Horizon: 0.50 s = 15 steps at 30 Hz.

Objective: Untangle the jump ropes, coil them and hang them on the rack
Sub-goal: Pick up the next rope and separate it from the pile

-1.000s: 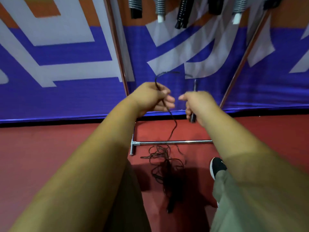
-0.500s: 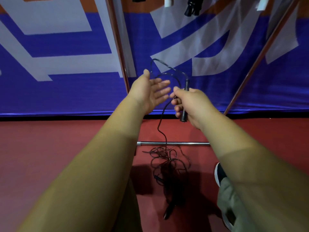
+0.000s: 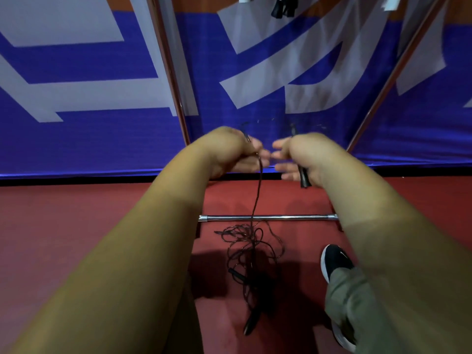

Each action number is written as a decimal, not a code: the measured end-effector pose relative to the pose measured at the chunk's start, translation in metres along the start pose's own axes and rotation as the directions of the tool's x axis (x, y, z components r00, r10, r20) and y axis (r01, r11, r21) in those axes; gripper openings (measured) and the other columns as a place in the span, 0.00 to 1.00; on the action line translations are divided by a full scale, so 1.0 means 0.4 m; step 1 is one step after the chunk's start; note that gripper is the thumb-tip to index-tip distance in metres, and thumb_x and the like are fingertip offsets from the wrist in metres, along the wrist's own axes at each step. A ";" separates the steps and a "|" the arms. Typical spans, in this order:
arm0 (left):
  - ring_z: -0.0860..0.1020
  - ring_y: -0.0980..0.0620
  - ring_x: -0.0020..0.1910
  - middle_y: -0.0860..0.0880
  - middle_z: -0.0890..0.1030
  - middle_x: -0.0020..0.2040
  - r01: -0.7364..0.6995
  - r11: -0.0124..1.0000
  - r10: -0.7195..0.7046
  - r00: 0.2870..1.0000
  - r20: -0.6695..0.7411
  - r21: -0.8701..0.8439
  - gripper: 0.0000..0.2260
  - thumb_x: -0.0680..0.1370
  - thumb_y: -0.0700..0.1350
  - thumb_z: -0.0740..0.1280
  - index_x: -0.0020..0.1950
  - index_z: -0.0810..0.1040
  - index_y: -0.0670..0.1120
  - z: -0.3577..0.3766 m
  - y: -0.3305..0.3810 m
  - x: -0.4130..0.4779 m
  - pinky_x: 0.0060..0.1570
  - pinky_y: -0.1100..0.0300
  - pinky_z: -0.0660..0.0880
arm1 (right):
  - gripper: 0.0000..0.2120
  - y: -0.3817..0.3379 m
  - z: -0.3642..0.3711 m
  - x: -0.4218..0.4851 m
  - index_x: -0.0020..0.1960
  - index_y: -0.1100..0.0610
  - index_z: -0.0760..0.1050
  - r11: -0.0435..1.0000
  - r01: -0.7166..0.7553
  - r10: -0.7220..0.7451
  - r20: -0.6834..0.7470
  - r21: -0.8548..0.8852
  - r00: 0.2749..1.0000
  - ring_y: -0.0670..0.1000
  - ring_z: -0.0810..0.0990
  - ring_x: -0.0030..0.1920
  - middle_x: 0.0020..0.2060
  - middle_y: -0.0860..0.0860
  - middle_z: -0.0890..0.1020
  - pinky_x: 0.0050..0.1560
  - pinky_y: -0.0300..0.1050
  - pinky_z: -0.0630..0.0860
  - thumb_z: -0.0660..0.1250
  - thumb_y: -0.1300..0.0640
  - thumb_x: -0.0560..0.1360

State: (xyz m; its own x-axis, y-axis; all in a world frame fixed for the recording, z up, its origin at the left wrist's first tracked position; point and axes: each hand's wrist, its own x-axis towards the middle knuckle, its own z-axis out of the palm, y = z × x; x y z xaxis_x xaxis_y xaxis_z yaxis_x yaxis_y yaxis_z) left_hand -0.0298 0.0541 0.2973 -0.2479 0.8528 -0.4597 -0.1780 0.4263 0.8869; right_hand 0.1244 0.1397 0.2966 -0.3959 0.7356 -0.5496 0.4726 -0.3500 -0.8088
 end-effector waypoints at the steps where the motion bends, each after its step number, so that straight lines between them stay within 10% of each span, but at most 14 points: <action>1: 0.88 0.46 0.50 0.39 0.87 0.55 -0.047 0.986 0.039 0.998 -0.048 -0.163 0.07 0.87 0.35 0.60 0.58 0.78 0.38 0.001 0.009 0.004 0.43 0.58 0.85 | 0.11 0.012 0.003 -0.004 0.59 0.48 0.81 0.986 -0.043 0.055 0.071 -0.164 0.996 0.51 0.85 0.48 0.62 0.49 0.84 0.47 0.47 0.82 0.63 0.60 0.84; 5: 0.88 0.43 0.44 0.40 0.85 0.51 -0.157 0.773 0.108 0.987 -0.116 -0.614 0.07 0.87 0.36 0.60 0.53 0.77 0.38 -0.005 0.023 0.027 0.49 0.54 0.85 | 0.09 0.042 0.027 -0.020 0.58 0.46 0.83 0.967 0.019 0.057 0.287 -0.254 0.956 0.53 0.86 0.55 0.62 0.52 0.84 0.55 0.49 0.83 0.64 0.54 0.86; 8: 0.87 0.41 0.47 0.38 0.84 0.51 -0.174 0.690 0.082 0.983 -0.163 -0.703 0.08 0.87 0.35 0.59 0.53 0.76 0.35 -0.021 0.020 0.041 0.54 0.51 0.84 | 0.08 0.036 0.039 -0.022 0.54 0.55 0.79 0.988 0.144 -0.129 0.208 -0.058 0.970 0.56 0.86 0.42 0.49 0.60 0.85 0.44 0.48 0.85 0.63 0.54 0.87; 15: 0.86 0.42 0.51 0.38 0.85 0.50 -0.133 0.990 0.135 0.990 -0.032 0.051 0.18 0.76 0.27 0.55 0.56 0.82 0.37 0.019 -0.001 0.003 0.56 0.51 0.83 | 0.07 -0.031 0.038 -0.020 0.54 0.60 0.77 0.767 0.279 -0.319 -0.035 0.578 0.947 0.54 0.87 0.36 0.35 0.58 0.85 0.37 0.47 0.86 0.63 0.59 0.87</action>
State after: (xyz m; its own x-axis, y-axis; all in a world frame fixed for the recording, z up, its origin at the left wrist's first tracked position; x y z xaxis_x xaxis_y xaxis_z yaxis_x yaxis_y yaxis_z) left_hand -0.0229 0.0573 0.2968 -0.2997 0.8925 -0.3370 -0.0944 0.3238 0.9414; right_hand 0.1098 0.1292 0.3078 -0.4984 0.8284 -0.2556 -0.2035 -0.3984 -0.8943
